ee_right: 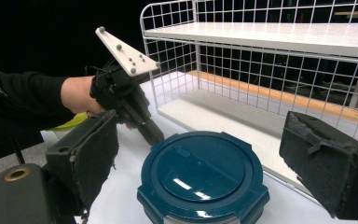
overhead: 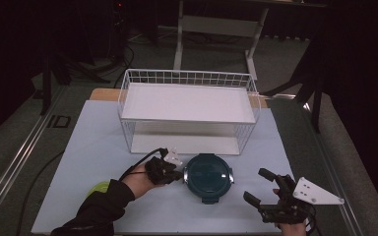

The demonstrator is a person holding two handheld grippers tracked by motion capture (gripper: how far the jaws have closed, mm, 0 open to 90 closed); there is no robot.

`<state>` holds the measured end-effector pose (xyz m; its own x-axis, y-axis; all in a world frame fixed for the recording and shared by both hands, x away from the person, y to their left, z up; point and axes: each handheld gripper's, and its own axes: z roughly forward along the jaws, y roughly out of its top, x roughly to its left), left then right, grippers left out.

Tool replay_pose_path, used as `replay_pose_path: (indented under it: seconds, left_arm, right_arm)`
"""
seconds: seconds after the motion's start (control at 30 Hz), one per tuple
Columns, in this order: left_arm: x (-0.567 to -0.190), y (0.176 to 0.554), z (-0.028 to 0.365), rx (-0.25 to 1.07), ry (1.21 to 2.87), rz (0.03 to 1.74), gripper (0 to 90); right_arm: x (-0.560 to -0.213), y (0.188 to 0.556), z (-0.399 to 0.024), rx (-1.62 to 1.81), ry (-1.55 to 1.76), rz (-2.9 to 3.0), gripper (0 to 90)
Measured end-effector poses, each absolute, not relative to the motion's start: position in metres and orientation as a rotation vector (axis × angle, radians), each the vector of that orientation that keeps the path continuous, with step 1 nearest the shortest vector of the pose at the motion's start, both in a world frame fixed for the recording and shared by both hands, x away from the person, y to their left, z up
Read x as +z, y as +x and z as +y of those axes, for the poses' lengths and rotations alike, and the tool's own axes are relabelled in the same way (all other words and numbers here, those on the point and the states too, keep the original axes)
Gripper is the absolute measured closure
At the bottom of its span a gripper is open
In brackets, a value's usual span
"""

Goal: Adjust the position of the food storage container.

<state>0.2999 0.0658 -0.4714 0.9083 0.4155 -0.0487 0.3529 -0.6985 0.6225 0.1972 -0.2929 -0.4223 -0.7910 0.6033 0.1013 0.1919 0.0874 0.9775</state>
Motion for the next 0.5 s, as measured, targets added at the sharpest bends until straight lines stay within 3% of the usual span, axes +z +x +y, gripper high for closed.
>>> replay_pose_path:
  seconds: [0.37, 0.5]
  left_arm:
    - [-0.451, 0.284, 0.082, 0.108, 2.311, 0.582, 88.7]
    - [-0.446, 0.278, 0.085, 0.088, 2.249, 0.618, 81.7]
  right_arm:
    - [-0.421, 0.195, -0.289, 1.75, 0.772, 2.038, 11.0]
    - [-0.421, 0.194, -0.287, 1.743, 0.762, 2.03, 11.0]
